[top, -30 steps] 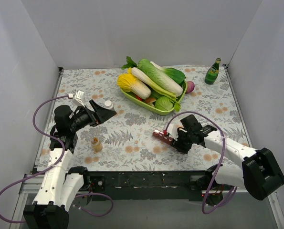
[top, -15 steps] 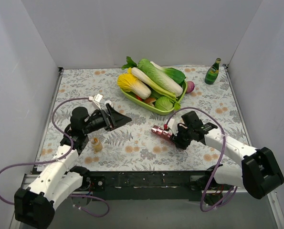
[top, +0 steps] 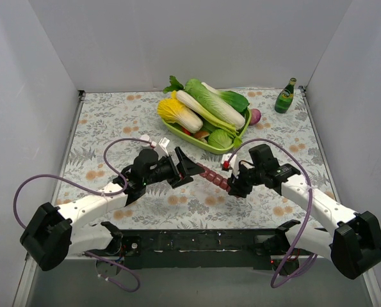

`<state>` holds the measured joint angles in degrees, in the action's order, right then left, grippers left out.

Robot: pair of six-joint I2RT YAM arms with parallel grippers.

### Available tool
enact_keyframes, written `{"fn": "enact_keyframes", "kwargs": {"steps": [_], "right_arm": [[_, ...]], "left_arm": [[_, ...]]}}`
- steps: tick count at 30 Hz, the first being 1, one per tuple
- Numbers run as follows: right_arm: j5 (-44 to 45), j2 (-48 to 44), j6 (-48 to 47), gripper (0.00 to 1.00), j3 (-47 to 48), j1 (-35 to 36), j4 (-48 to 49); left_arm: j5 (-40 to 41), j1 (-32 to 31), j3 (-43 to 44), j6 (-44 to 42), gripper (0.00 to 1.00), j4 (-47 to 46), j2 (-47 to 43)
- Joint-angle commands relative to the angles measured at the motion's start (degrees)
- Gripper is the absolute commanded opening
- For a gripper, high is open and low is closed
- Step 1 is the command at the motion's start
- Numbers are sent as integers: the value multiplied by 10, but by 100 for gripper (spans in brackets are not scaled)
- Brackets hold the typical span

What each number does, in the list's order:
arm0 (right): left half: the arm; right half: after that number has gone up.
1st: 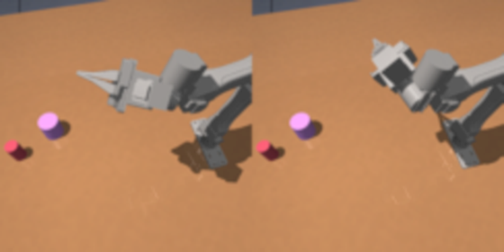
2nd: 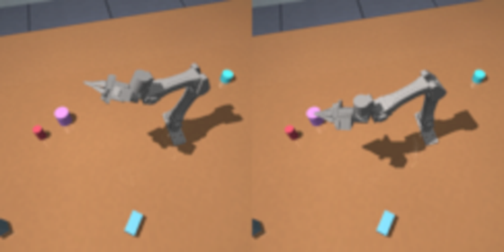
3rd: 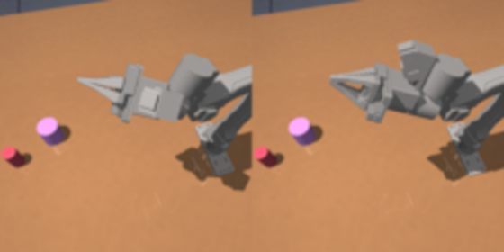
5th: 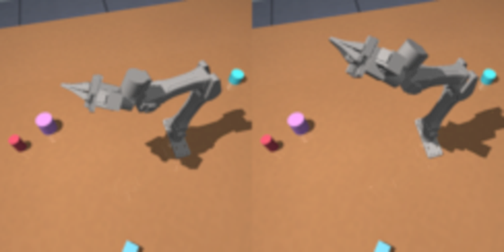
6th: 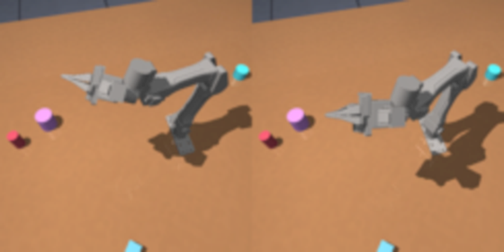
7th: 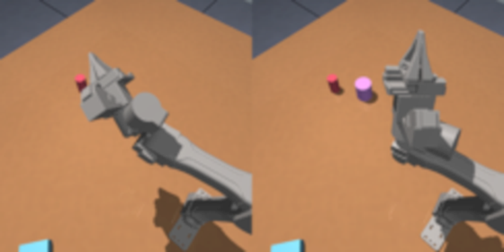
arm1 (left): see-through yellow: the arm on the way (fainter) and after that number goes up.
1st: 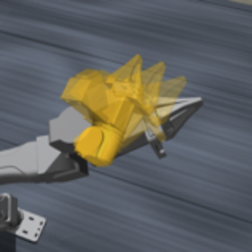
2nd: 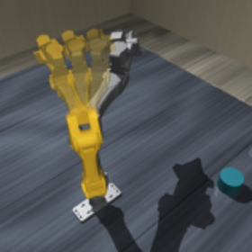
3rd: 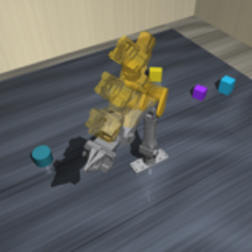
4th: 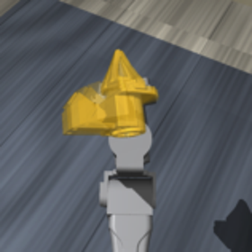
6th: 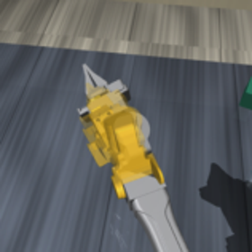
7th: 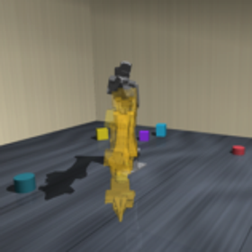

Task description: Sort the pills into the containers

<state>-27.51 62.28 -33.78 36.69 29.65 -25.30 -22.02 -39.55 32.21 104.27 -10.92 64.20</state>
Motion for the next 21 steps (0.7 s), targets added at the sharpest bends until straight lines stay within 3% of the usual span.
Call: {"fn": "enact_keyframes", "kwargs": {"steps": [1,10,21], "right_arm": [[-76,5,23,26,49,-2,9],[-119,32,37,25,73,-2,3],[-128,28,42,25,66,-2,14]], "left_arm": [[91,-45,4,32,98,-25,26],[156,-93,34,54,93,-34,106],[206,-109,65,87,66,-49,166]]}}
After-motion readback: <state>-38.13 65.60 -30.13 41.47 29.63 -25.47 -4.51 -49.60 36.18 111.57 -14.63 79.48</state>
